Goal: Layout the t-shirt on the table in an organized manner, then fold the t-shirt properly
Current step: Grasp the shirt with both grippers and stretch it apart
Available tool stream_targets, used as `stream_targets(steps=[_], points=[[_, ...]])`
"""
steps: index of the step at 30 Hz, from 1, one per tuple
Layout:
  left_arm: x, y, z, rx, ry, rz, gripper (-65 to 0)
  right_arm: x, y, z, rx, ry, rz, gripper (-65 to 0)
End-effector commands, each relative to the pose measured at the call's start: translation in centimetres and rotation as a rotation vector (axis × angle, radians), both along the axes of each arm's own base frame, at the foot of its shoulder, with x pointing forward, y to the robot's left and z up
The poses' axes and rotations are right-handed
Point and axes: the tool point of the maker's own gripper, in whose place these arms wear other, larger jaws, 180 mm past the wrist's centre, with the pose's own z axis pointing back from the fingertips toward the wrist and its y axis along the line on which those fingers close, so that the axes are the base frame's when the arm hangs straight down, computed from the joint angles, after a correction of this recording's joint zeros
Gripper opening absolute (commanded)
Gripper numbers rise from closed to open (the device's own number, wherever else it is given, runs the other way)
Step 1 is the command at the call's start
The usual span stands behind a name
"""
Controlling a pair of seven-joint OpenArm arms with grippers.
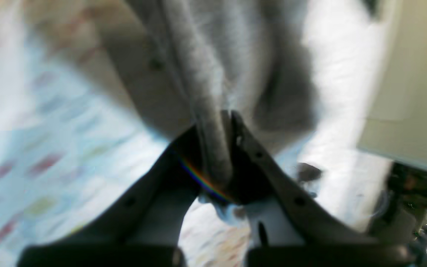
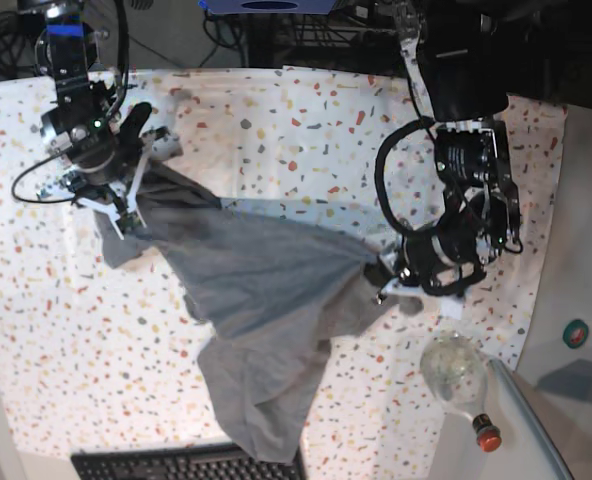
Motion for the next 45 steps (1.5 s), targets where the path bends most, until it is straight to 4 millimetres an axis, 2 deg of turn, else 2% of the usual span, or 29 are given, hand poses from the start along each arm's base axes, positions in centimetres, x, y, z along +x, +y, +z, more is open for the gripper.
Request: stream_targets(steps=[1,3,7,10,13,15,17,19,21,22,26,29,35,38,39,40,41,42,43,45], points=[[0.7,0.7,1.0,0.013,-0.050,0.007,-65.0,1.1,0.5,1.9,0.016,-0.077,-0.005,-30.9],[-1.1,2.4,-0.7,0.054,-0.025,0.037,-65.0,0.8,1.4,3.1,0.041,-0.109,-0.010,-22.8],[-4.4,4.3,-3.1,0.111,0.027,0.054,-65.0,1.7,2.6,4.4,0.077,-0.186,0.017,-25.1],[-5.8,5.3,-3.9,0.129,0.057,0.058,-65.0,3.6,2.6,3.8,0.079,-0.208,0.032,-26.0],[-6.6,5.7,-4.3,0.140,0.074,0.055,-65.0,5.6,2.0,1.9,0.071,-0.163,0.020,-25.8],[-6.8,5.8,-4.5,0.141,0.079,0.057,-65.0,6.5,2.1,1.4,0.076,-0.153,0.014,-26.0],[-6.9,5.8,-4.5,0.142,0.080,0.056,-65.0,7.5,3.1,2.0,0.117,-0.179,-0.023,-26.0],[-7.4,5.8,-4.8,0.142,0.092,0.055,-65.0,8.5,3.4,2.9,0.168,-0.212,-0.104,-26.0],[-7.5,5.8,-4.9,0.142,0.095,0.055,-65.0,9.3,3.3,2.9,0.187,-0.204,-0.172,-26.0],[-7.6,5.8,-4.9,0.141,0.097,0.056,-65.0,9.3,3.1,2.5,0.181,-0.177,-0.200,-26.0],[-7.5,5.8,-4.9,0.142,0.095,0.055,-65.0,10.4,5.0,1.3,0.168,-0.111,-0.198,-26.0],[-7.5,5.7,-4.9,0.140,0.095,0.056,-65.0,11.5,4.6,-0.2,0.153,-0.084,-0.268,-26.0],[-7.5,5.8,-4.9,0.142,0.096,0.056,-65.0,11.5,4.5,-3.8,0.123,0.011,-0.302,-26.0],[-7.5,5.8,-4.8,0.143,0.093,0.055,-65.0,10.6,4.0,-6.1,0.090,0.081,-0.342,-26.4],[-7.5,5.8,-4.8,0.143,0.093,0.055,-65.0,10.1,3.7,-6.7,0.077,0.099,-0.365,-29.0],[-7.5,5.8,-4.8,0.143,0.091,0.056,-65.0,9.9,3.5,-6.9,0.070,0.102,-0.380,-35.4],[-7.4,5.7,-4.7,0.144,0.087,0.051,-65.0,9.7,3.4,-7.0,0.067,0.104,-0.383,-44.3],[-7.1,5.7,-4.3,0.155,0.075,0.046,-65.0,9.4,3.4,-7.2,0.068,0.106,-0.383,-57.3],[-6.8,5.7,-3.8,0.160,0.057,0.045,-65.0,9.5,3.3,-6.8,0.071,0.088,-0.385,-65.0],[-6.2,5.7,-2.4,0.173,0.012,0.041,-65.0,9.8,2.4,-5.5,0.092,0.024,-0.418,-65.0]])
